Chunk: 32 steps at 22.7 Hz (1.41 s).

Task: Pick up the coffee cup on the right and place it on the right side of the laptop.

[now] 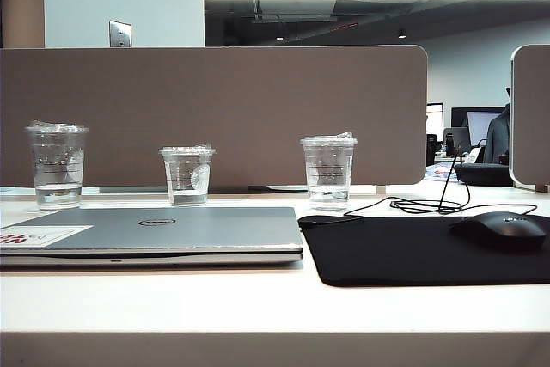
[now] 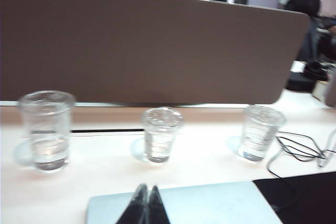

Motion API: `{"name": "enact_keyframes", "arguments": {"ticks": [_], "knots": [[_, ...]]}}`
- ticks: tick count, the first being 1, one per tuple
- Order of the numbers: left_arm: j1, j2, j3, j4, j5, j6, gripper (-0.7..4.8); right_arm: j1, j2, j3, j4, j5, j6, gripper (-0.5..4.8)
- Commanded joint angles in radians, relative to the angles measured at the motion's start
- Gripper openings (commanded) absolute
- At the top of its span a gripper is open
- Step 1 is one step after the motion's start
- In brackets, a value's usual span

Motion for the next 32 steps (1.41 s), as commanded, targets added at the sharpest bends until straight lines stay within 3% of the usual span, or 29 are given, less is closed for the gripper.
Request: {"name": "enact_keyframes", "arguments": {"ticks": [1,6,10,11,14,15,16,17,18,24,29,32], "knots": [[-0.017,0.103,0.079,-0.006,0.088,-0.003,-0.06,0.034,0.116,0.021,0.157,-0.004,0.002,-0.05],[-0.136,0.232,0.216,-0.154,0.082,0.037,-0.06,0.092,0.317,0.059,0.277,-0.004,-0.002,-0.05],[-0.27,0.312,0.32,-0.268,-0.077,0.047,-0.06,0.114,0.476,0.122,0.341,-0.005,-0.001,-0.05],[-0.301,0.333,0.352,-0.308,-0.122,0.088,-0.06,0.116,0.535,0.149,0.368,-0.012,-0.001,-0.04],[-0.353,0.366,0.389,-0.329,-0.179,0.124,-0.06,0.116,0.667,0.199,0.44,-0.085,-0.001,0.01],[-0.371,0.378,0.397,-0.323,-0.189,0.124,-0.06,0.121,0.739,0.225,0.47,-0.104,-0.001,0.38],[-0.373,0.382,0.397,-0.319,-0.185,0.124,-0.06,0.121,0.787,0.241,0.494,-0.119,-0.001,1.23],[-0.375,0.383,0.397,-0.316,-0.182,0.121,-0.06,0.121,0.865,0.264,0.542,-0.136,-0.005,4.2],[-0.377,0.386,0.397,-0.313,-0.181,0.121,-0.06,0.121,0.943,0.286,0.606,-0.136,-0.003,4.79],[-0.377,0.388,0.397,-0.312,-0.177,0.12,-0.06,0.125,1.232,0.447,0.68,-0.14,-0.004,4.79],[-0.377,0.388,0.397,-0.308,-0.159,0.118,-0.06,0.124,1.448,0.648,0.678,-0.254,-0.014,4.79],[-0.377,0.388,0.397,-0.302,-0.146,0.113,-0.06,0.124,1.555,0.757,0.671,-0.27,-0.023,4.79]]}}
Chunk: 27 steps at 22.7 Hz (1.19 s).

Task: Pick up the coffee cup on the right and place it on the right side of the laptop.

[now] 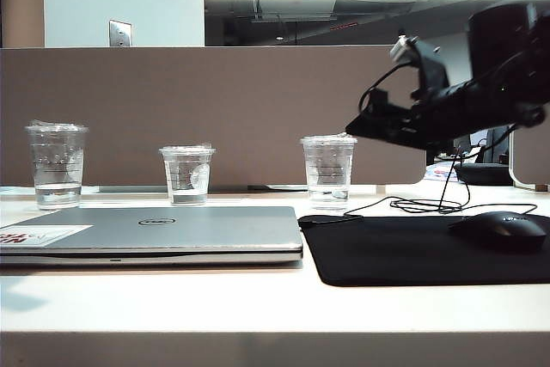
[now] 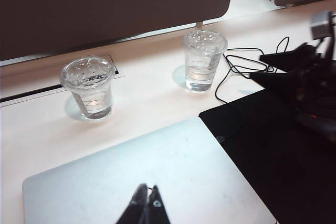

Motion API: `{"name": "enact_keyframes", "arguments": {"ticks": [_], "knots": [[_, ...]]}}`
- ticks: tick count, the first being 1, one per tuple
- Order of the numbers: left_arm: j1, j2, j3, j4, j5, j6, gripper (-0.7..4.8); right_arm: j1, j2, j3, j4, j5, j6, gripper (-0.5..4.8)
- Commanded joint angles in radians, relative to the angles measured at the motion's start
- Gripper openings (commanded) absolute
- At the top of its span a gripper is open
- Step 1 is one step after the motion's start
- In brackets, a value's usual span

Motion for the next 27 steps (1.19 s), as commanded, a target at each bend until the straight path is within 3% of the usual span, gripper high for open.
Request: {"name": "enact_keyframes", "arguments": {"ticks": [1,13,27], "knots": [[-0.001,-0.001,0.008,0.021,0.027,-0.005,-0.06,0.0,0.067,0.077,0.013,-0.014,-0.007,4.79],[-0.001,-0.001,0.008,0.039,0.059,-0.042,-0.06,0.0,0.281,0.36,-0.08,-0.04,-0.015,4.79],[-0.001,0.006,0.007,0.037,0.059,-0.042,-0.06,0.002,0.41,0.515,-0.129,-0.04,-0.015,4.79]]}}
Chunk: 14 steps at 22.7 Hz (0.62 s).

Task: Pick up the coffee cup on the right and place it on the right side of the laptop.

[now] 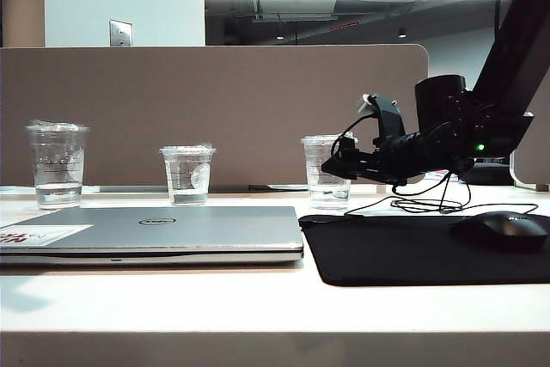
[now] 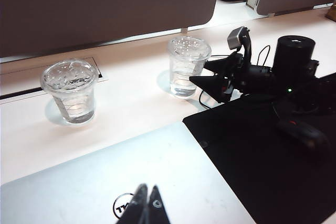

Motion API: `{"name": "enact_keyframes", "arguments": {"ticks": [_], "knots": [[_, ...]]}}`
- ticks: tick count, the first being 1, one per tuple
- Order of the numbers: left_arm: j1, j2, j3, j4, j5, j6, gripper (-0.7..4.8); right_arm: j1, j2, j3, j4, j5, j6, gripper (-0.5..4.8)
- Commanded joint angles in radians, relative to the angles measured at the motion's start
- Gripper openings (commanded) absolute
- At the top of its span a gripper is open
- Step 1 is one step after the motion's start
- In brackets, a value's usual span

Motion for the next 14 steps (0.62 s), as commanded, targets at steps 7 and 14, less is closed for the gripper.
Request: {"name": "enact_keyframes", "arguments": {"ticks": [7,14], "knots": [[0.0,-0.001,0.007,0.008,0.005,-0.002,-0.06,0.01,0.066,0.091,-0.014,-0.003,0.0,4.79],[0.0,-0.001,0.007,0.003,0.005,-0.002,-0.06,0.03,0.119,0.175,-0.018,0.005,-0.022,4.79]]}}
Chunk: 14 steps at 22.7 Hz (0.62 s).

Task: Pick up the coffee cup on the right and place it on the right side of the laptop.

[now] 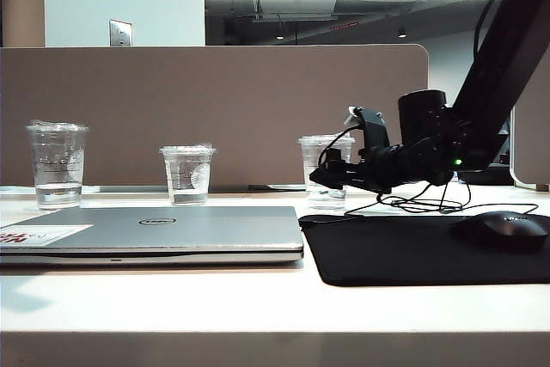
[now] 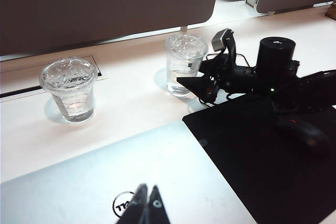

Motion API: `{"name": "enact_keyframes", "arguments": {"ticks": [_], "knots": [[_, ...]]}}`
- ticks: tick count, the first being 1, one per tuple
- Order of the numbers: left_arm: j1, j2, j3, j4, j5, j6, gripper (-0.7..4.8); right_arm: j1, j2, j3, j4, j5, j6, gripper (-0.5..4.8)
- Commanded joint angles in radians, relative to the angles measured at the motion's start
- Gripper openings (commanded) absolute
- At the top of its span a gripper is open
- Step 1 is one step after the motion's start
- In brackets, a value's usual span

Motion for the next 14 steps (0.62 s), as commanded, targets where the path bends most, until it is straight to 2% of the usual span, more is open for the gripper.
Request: {"name": "enact_keyframes", "arguments": {"ticks": [1,14], "knots": [[0.0,-0.002,0.007,0.006,0.005,-0.002,-0.06,0.007,0.019,0.037,0.018,0.003,-0.011,4.79],[0.0,-0.001,0.007,-0.009,0.005,-0.002,-0.06,0.016,0.069,0.106,0.042,0.052,-0.014,4.79]]}}
